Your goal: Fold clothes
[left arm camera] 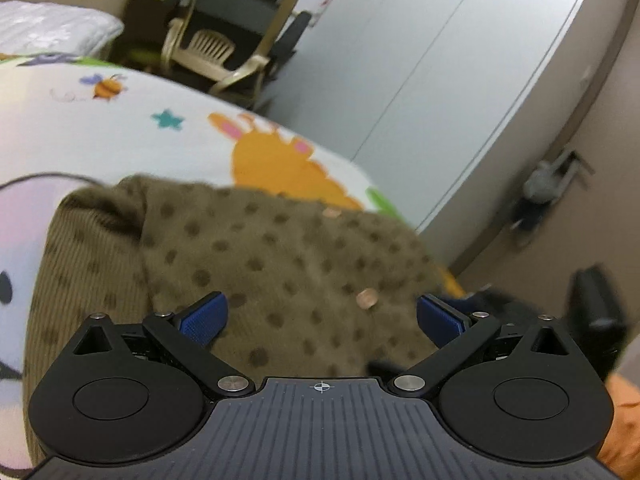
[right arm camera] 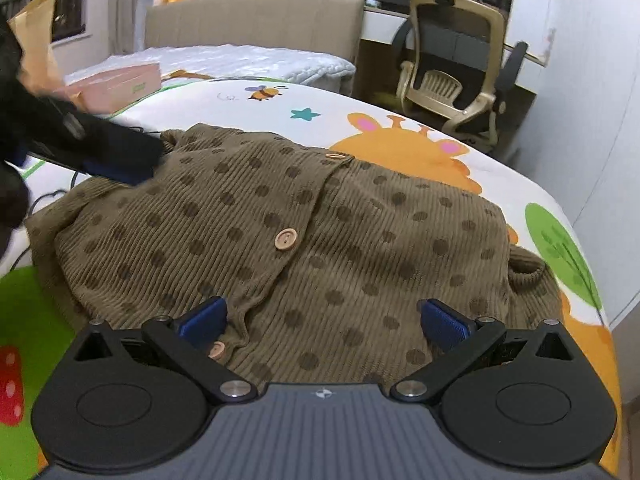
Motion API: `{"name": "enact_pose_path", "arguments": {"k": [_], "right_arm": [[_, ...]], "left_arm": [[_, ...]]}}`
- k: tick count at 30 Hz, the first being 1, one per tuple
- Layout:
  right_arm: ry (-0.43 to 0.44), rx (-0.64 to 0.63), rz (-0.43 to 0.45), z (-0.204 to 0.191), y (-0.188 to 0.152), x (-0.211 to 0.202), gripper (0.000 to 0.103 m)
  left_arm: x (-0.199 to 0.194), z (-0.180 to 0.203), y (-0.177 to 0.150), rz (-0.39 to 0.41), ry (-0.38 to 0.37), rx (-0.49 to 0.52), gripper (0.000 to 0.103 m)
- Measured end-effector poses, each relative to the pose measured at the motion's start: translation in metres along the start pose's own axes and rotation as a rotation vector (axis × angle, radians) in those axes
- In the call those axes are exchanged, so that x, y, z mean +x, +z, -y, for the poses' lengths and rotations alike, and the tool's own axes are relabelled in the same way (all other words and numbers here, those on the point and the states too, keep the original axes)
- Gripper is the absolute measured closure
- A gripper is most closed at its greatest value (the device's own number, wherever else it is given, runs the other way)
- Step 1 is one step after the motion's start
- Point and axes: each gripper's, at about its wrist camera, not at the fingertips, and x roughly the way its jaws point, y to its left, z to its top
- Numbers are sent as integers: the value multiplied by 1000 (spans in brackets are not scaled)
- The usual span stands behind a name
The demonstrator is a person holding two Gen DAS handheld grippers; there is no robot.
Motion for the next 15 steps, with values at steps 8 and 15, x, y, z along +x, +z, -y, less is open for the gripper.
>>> {"name": "enact_pose_path", "arguments": {"k": [8, 15], "right_arm": [[-132, -3, -34, 20, -2, -6, 0], [-225, 60, 102, 57, 37, -9, 0]], "left_arm": [[-9, -4, 0, 7, -7, -10, 0], [-4, 10, 20, 18, -81, 29, 0]]}}
